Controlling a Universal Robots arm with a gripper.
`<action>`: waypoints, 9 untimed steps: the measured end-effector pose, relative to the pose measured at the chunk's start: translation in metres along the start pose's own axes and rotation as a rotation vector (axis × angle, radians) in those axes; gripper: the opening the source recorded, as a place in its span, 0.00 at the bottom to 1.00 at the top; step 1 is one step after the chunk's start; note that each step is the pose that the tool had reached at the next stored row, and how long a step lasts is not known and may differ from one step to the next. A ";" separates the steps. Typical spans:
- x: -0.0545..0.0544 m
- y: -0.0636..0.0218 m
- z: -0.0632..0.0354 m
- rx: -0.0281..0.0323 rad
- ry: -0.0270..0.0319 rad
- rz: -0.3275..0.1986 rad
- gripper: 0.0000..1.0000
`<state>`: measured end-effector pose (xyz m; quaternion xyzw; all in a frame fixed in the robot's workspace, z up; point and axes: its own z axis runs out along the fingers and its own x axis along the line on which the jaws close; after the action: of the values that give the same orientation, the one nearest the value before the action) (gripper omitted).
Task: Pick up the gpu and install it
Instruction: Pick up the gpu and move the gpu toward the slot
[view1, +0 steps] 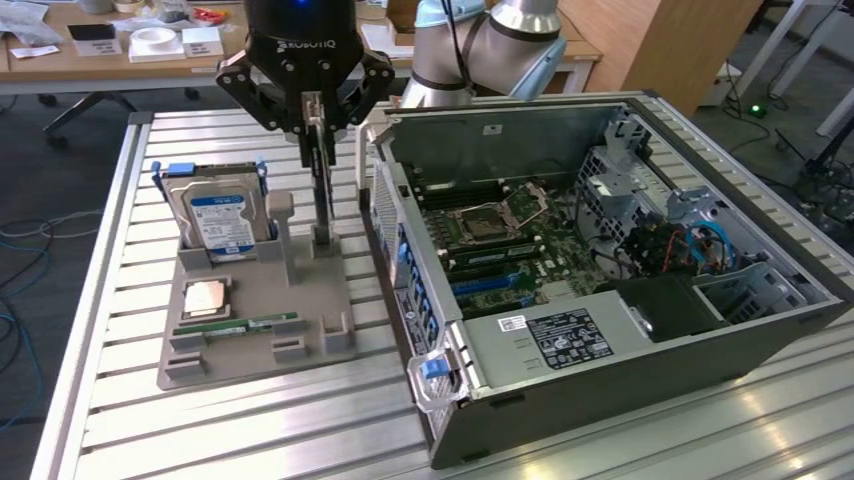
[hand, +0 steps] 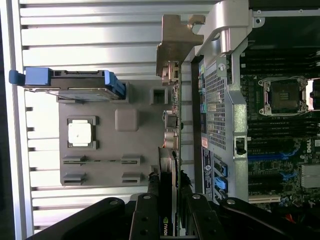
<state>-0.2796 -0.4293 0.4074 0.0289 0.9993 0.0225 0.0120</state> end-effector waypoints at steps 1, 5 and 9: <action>0.000 0.0000 0.0000 0.0000 0.0001 0.000 0.26; 0.000 0.0000 0.0000 0.0000 0.0001 0.000 0.26; -0.002 0.0001 0.0000 0.0000 0.0001 0.000 0.26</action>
<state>-0.2779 -0.4293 0.4075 0.0288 0.9993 0.0225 0.0120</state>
